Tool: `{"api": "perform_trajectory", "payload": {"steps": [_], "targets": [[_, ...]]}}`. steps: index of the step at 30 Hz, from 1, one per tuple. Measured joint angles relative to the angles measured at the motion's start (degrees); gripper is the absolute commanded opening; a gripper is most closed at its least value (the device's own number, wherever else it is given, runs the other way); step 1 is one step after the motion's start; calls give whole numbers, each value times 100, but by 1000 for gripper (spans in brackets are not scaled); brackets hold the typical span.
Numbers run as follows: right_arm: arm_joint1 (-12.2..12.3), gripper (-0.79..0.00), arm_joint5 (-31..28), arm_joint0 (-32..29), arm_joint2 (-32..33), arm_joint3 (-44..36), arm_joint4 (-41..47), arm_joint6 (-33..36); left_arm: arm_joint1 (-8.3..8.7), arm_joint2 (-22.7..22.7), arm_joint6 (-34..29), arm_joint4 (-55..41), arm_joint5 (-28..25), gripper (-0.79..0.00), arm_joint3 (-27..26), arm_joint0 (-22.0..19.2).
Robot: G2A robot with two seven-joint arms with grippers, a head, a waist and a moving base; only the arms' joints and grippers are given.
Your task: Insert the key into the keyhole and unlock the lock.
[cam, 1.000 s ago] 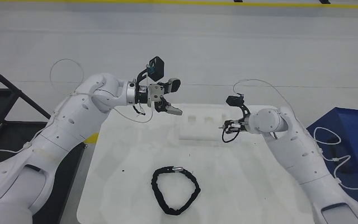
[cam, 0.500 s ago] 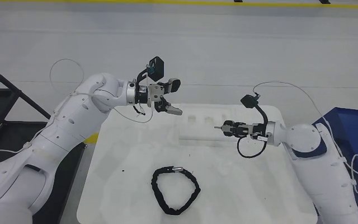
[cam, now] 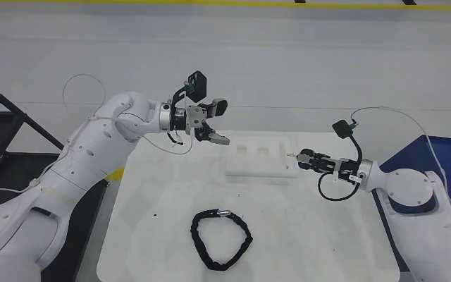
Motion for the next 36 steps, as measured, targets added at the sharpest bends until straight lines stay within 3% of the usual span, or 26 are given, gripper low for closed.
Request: {"api": "perform_trajectory", "payload": {"steps": [8,17,26,30,36], "targets": [[0,-785,0,0,0,0,0,0,4,-17,4,96,89,0,-65,72],[0,-785,0,0,0,0,0,0,57,139,-235,328,-3,0,13,897],[0,-785,0,0,0,0,0,0,142,304,114,771,0,0,-174,1590],[0,-785,0,0,0,0,0,0,169,355,527,1568,0,0,-186,1732],[0,-785,0,0,0,0,0,0,107,440,1702,2896,0,0,0,1869]]}}
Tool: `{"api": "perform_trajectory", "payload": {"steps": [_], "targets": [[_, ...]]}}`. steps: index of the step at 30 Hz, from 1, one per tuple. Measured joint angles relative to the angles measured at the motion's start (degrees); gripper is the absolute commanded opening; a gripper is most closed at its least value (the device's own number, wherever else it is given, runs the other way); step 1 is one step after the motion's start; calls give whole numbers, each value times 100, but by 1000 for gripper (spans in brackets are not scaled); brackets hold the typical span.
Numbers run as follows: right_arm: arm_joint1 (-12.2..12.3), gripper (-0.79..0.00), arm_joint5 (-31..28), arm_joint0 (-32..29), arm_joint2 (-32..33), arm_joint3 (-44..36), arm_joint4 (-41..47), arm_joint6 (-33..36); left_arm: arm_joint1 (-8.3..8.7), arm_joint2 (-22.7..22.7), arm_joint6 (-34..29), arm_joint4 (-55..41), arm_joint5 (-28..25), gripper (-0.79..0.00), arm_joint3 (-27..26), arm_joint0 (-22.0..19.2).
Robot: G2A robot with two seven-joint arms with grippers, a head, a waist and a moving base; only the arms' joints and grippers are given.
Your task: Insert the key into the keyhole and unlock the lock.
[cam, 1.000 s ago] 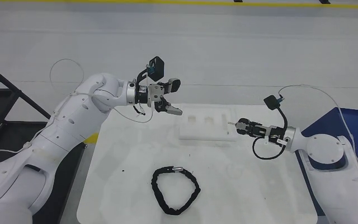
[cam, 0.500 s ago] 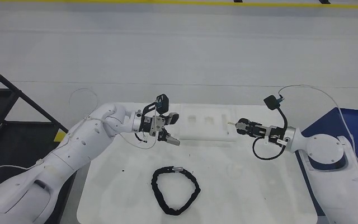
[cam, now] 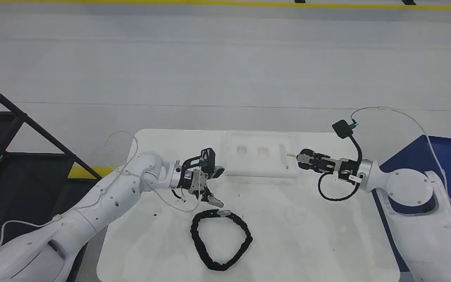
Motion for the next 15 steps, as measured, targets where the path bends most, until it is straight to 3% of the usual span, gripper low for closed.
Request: {"api": "perform_trajectory", "payload": {"steps": [7,15], "targets": [[0,-785,0,0,0,0,0,0,-122,327,1259,1113,0,0,187,-1],[0,-785,0,0,0,0,0,0,-121,334,1261,1118,0,0,194,-5]]}}
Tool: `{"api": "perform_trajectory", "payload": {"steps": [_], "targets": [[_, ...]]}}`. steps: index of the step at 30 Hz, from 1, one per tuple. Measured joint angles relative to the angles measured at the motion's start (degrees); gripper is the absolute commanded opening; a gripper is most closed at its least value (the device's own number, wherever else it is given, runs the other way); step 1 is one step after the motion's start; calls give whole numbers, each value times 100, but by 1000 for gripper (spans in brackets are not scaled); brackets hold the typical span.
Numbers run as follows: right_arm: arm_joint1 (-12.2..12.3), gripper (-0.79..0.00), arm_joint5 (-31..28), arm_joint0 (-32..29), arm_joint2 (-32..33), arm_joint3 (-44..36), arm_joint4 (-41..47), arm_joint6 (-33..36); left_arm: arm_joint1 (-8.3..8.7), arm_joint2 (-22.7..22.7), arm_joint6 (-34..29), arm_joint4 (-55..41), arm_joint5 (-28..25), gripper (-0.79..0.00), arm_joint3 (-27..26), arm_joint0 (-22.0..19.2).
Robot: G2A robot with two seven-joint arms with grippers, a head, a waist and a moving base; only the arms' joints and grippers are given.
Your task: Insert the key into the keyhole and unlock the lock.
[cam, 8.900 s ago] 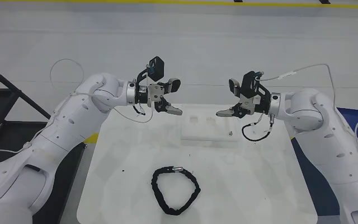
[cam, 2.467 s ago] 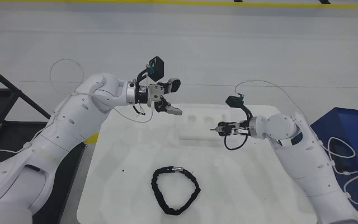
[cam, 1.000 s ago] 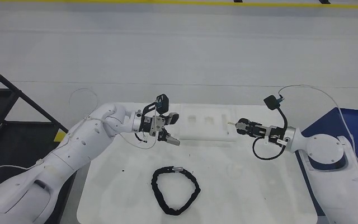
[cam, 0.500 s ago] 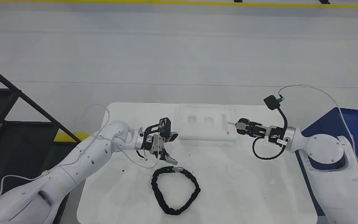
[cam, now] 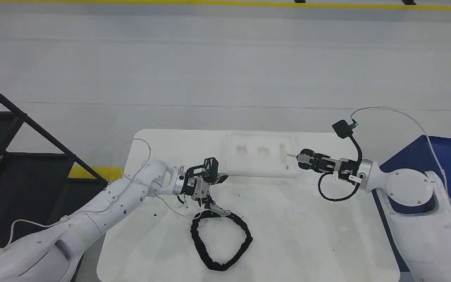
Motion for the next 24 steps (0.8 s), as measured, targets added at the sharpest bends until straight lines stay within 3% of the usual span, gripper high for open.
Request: {"api": "perform_trajectory", "payload": {"steps": [10,14,24], "targets": [[0,-785,0,0,0,0,0,0,0,-3,-1,4,6,0,-6,4],[0,-785,0,0,0,0,0,0,-10,-85,15,131,245,0,-81,128],[0,-785,0,0,0,0,0,0,-30,-97,919,1456,107,0,298,532]]}}
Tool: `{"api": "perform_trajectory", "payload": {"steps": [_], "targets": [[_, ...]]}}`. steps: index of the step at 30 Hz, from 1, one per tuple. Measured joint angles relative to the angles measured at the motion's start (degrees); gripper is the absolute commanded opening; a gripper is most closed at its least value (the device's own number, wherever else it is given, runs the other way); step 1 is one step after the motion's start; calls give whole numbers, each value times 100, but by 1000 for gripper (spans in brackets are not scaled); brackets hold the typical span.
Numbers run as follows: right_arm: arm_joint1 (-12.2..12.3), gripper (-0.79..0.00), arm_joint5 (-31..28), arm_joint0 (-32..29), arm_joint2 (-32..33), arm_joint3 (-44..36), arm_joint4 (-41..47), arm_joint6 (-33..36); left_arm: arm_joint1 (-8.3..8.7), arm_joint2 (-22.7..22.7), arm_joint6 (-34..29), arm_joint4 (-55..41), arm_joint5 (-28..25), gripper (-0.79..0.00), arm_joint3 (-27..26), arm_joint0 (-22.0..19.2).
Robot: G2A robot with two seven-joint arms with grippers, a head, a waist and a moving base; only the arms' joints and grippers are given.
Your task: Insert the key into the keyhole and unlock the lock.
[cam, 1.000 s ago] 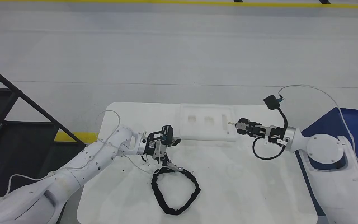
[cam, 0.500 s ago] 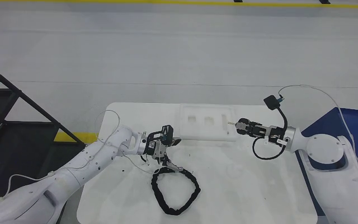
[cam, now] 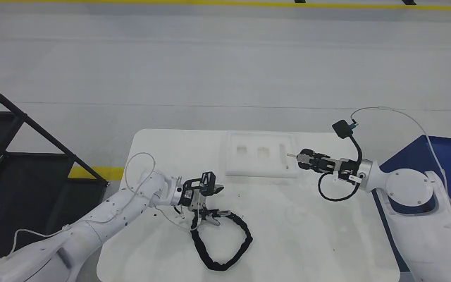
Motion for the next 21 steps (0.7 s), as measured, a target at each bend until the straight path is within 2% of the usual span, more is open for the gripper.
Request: {"api": "perform_trajectory", "payload": {"steps": [5,18,21], "targets": [[0,-785,0,0,0,0,0,0,-76,52,503,532,43,0,236,70],[0,-785,0,0,0,0,0,0,-533,364,1301,1310,377,-6,1003,42],[0,-785,0,0,0,0,0,0,-590,387,1552,1484,486,-142,1119,34]]}}
